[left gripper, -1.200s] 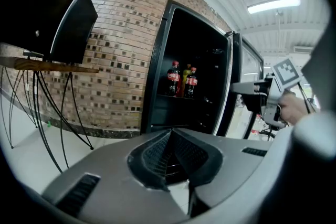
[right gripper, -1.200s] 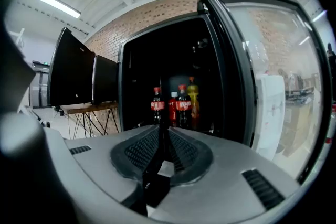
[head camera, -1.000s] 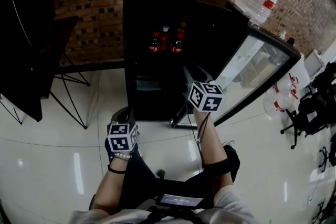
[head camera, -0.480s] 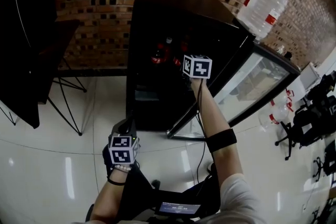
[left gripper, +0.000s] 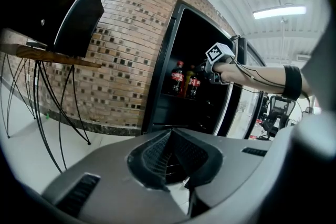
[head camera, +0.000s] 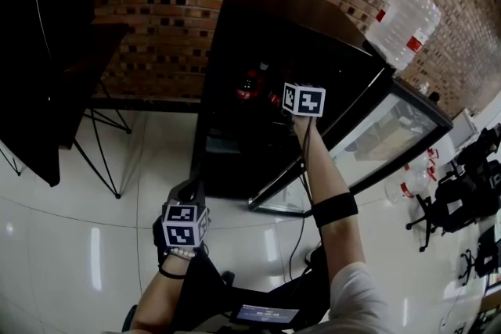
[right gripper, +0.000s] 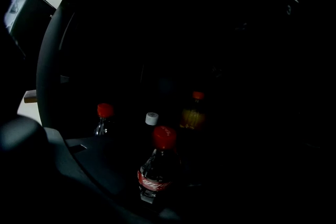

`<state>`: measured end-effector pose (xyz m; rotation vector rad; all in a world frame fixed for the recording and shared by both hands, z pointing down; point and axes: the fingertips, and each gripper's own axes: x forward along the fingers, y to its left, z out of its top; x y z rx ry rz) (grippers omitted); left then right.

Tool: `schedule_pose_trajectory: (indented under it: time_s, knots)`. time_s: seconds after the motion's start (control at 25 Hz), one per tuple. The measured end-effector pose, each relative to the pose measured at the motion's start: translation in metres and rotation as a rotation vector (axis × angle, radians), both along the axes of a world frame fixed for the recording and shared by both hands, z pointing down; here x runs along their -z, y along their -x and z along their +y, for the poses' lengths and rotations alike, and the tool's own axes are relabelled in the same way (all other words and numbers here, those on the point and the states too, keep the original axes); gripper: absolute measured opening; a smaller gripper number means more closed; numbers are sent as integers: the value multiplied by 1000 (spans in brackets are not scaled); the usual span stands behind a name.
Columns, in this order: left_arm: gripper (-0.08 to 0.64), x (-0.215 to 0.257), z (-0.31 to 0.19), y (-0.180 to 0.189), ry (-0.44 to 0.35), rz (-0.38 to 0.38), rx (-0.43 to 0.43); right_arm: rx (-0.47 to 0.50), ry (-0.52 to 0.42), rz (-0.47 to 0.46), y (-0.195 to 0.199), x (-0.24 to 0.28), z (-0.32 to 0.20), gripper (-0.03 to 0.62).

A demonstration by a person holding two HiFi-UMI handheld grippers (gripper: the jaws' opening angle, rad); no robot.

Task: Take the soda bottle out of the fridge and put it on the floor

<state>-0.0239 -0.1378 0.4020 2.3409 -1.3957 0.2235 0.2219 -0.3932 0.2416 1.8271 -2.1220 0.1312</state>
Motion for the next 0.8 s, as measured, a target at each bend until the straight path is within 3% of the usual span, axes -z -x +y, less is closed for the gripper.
schedule_pose_trajectory:
  time_s: [0.24, 0.52, 0.64, 0.8]
  knots:
    - [2, 2, -3, 2, -11, -4, 4, 77, -24, 33, 17, 14, 25, 173]
    - [2, 2, -4, 7, -19, -4, 11, 259, -39, 55, 57, 22, 103, 173]
    - [2, 3, -8, 7, -26, -1, 16, 328, -4, 16, 67, -7, 135, 173]
    - [2, -2, 0, 7, -15, -11, 13, 368, 69, -9, 75, -87, 181, 173]
